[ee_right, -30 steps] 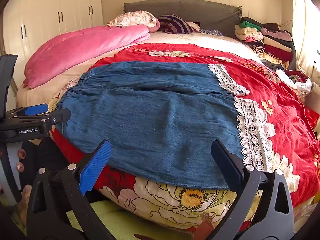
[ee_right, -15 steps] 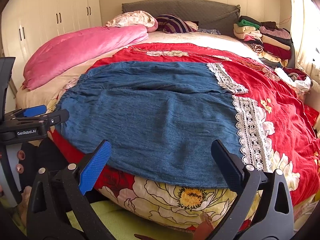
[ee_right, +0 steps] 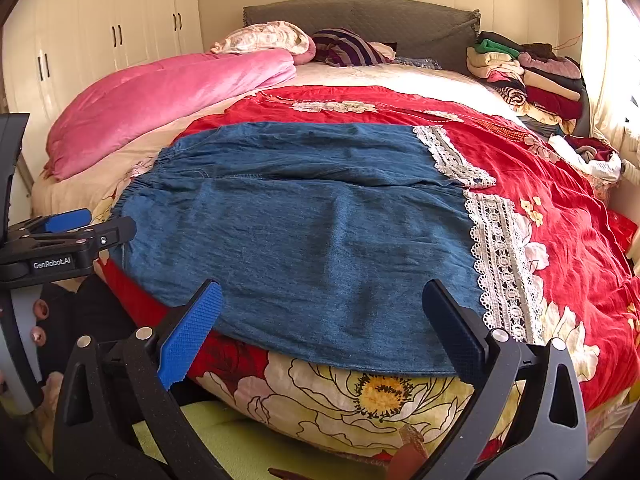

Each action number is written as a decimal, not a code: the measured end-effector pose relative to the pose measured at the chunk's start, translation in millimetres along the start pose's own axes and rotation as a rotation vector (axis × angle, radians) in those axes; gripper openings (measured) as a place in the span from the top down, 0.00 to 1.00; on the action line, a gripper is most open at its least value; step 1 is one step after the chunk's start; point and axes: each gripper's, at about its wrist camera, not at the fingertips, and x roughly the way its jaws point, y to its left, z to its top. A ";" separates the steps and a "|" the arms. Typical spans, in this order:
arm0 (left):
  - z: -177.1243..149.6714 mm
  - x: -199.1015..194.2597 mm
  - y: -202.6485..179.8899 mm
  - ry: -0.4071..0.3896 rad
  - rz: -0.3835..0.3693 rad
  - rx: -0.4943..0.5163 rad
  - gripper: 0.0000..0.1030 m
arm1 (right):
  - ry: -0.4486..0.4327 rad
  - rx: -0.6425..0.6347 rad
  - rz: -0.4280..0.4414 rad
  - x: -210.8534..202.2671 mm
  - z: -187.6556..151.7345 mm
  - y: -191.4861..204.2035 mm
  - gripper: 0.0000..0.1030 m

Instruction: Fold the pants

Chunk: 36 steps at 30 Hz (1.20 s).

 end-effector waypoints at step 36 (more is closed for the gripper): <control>16.2 14.6 16.3 0.004 0.022 -0.011 0.04 | -0.027 -0.047 0.046 19.3 38.4 8.6 0.08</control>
